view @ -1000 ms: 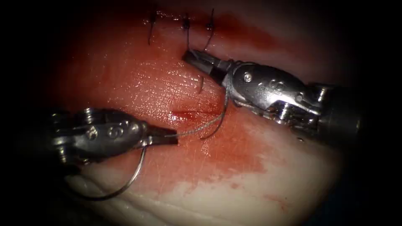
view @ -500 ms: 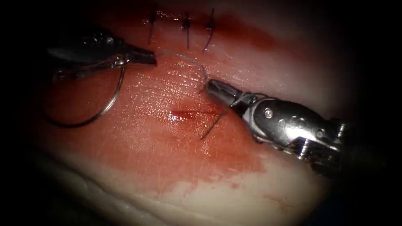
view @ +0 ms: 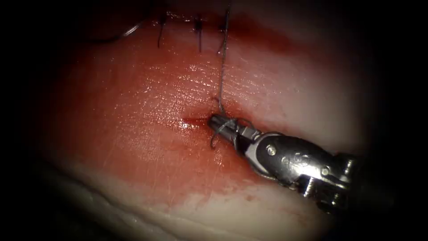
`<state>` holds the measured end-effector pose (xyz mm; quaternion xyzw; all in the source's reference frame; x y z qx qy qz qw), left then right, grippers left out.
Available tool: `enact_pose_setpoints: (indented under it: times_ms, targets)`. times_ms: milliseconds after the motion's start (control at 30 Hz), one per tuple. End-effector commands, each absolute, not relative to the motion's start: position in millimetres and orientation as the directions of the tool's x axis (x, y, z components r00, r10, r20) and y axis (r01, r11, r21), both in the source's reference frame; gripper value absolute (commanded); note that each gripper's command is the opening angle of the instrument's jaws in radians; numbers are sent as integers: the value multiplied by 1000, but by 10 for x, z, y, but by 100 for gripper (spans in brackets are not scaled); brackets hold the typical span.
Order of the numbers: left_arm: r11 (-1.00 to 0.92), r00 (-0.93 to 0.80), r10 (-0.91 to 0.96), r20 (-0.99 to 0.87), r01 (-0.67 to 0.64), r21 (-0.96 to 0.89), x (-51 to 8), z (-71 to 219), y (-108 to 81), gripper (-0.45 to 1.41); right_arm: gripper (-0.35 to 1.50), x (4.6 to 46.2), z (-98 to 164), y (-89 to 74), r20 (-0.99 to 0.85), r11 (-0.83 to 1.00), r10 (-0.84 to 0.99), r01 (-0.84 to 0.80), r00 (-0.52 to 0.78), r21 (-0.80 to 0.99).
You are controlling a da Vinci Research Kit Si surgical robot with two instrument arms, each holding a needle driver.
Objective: Wound Closure
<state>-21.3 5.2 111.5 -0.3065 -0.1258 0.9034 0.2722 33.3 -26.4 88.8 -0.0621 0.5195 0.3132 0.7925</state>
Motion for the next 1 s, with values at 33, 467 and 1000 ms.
enact_pose_setpoints:
  times_ms: [33, 467, 1000]
  targets:
    - [-818, -656, 573, -491, -424, -388, -218, 1116, 59, -45, -35, 340, 891, -268, -862, 798, 432, -558, 265, 228]
    - [-822, -631, 568, -528, -463, -331, -228, 1101, 100, -45, -35, 333, 902, -308, -847, 827, 437, -506, 304, 245]
    - [-837, -625, 533, -570, -491, -243, -223, 1067, 166, -45, -35, 330, 906, -349, -835, 862, 433, -428, 340, 273]
